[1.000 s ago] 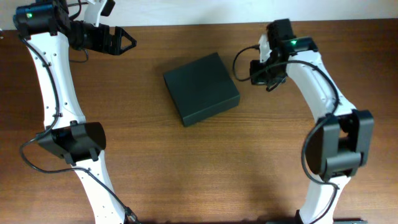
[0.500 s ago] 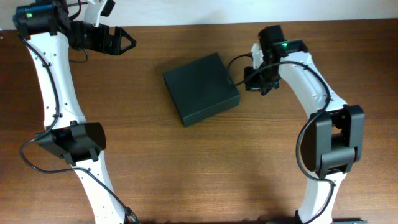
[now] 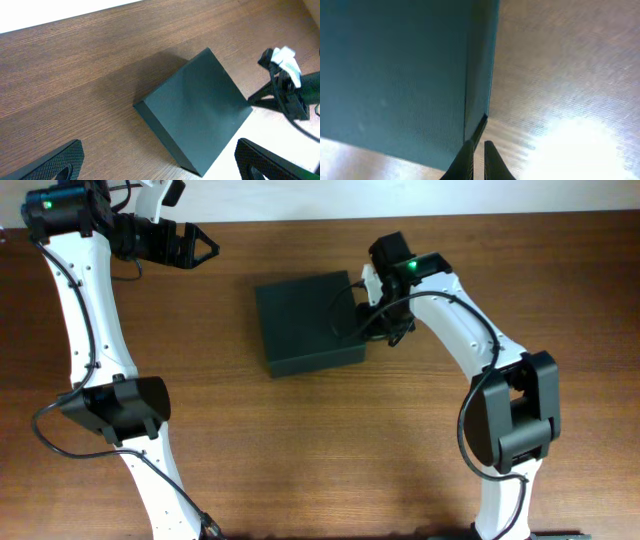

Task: Pack container

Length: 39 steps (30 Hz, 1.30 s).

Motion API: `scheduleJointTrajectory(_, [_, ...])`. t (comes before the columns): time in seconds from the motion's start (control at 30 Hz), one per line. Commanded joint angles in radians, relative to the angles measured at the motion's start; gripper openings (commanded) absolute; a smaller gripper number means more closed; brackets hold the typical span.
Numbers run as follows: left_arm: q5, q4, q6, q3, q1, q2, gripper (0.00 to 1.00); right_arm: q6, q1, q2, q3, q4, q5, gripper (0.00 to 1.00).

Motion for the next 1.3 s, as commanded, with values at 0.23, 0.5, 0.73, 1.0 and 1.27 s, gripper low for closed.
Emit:
scheduleJointTrajectory(0.23, [0.0,0.002,-0.005,0.006,0.006,-0.016,0.99,-0.078,0.006,-0.012,0.021,-0.045,-0.038,0.04])
scheduleJointTrajectory(0.5, [0.0,0.002,-0.005,0.006,0.006,-0.016,0.99,-0.078,-0.134,-0.119,0.22,-0.09,0.062,0.04])
scheduleJointTrajectory(0.73, [0.0,0.002,-0.005,0.006,0.006,-0.016,0.99,-0.109,-0.224,-0.208,0.439,-0.184,0.138,0.05])
scheduleJointTrajectory(1.0, [0.0,0.002,-0.005,0.006,0.006,-0.016,0.99,-0.13,-0.218,-0.417,0.661,-0.224,0.212,0.1])
scheduleJointTrajectory(1.27, [0.0,0.002,-0.005,0.006,0.006,-0.016,0.99,-0.131,-0.218,-0.692,0.718,-0.224,0.255,0.48])
